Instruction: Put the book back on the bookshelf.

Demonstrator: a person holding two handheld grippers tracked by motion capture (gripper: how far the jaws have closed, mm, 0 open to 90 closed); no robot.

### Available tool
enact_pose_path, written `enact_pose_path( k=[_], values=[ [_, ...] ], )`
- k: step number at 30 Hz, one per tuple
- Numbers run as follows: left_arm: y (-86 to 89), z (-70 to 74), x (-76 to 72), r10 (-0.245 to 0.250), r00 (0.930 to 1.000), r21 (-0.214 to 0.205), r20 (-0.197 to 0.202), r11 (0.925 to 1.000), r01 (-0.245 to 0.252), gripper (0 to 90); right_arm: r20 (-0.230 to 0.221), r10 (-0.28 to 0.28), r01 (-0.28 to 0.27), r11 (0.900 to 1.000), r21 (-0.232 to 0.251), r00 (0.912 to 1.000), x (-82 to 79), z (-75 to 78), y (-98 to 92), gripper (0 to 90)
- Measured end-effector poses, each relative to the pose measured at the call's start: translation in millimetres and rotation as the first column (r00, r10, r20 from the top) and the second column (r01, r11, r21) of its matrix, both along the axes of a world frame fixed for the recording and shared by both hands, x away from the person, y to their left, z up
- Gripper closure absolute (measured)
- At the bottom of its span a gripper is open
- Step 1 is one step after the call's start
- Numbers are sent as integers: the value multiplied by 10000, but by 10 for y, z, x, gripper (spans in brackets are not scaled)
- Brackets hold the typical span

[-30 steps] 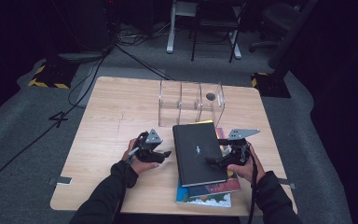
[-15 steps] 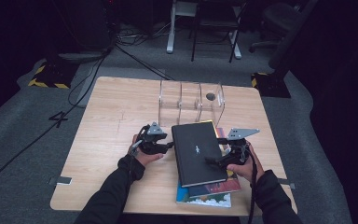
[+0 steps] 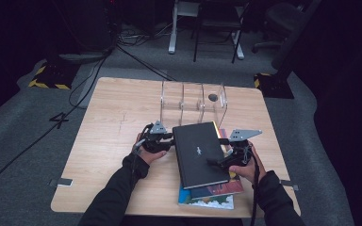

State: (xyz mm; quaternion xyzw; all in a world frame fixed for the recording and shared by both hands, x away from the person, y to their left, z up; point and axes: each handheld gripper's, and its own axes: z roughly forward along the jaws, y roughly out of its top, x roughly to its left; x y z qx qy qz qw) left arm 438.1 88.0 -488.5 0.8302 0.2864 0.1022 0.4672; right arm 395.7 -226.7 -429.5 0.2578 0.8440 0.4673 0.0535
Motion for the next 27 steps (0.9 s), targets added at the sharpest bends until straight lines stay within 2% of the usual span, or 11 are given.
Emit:
enact_pose_path(
  k=[2,7,9,10,11,15,17,19,20,24,27],
  values=[
    [-13,-15,-17,-257,9995,-212,173,9994,261,858,240,33,-33,10000,-1,9997,-20,12,9,4],
    [13,-16,-14,-385,9989,-756,271,9963,405,890,530,137,-143,9998,109,9985,-38,36,1,8],
    [20,19,-46,-280,9976,-931,631,9951,338,895,746,202,-218,9995,213,9970,-60,59,-1,15],
    [40,48,-44,-377,9971,-1342,666,9899,464,895,931,163,-179,9997,173,9955,-88,85,11,30],
    [45,74,-40,-433,9966,-1447,696,9880,530,895,974,188,-212,9995,238,9951,-97,93,14,36],
    [19,137,-21,-439,9961,-1269,767,9905,534,895,1269,72,-121,9992,374,9919,-121,144,25,70],
    [6,159,-6,-479,9966,-1550,667,9862,577,895,1423,34,-145,9969,775,9898,-118,198,19,154],
    [5,170,-5,-475,9965,-1680,688,9841,585,895,1412,87,-195,9970,753,9899,-112,222,30,159],
    [15,198,-1,-579,9958,-1876,707,9797,702,895,1355,368,-471,9962,738,9901,-99,266,56,196],
    [7,229,-18,-562,9961,-1894,677,9795,682,895,1220,509,-603,9954,742,9912,-84,311,50,249],
    [7,257,-29,-556,9949,-1802,843,9811,701,895,965,589,-667,9946,791,9936,-69,390,20,330]
  ],
)
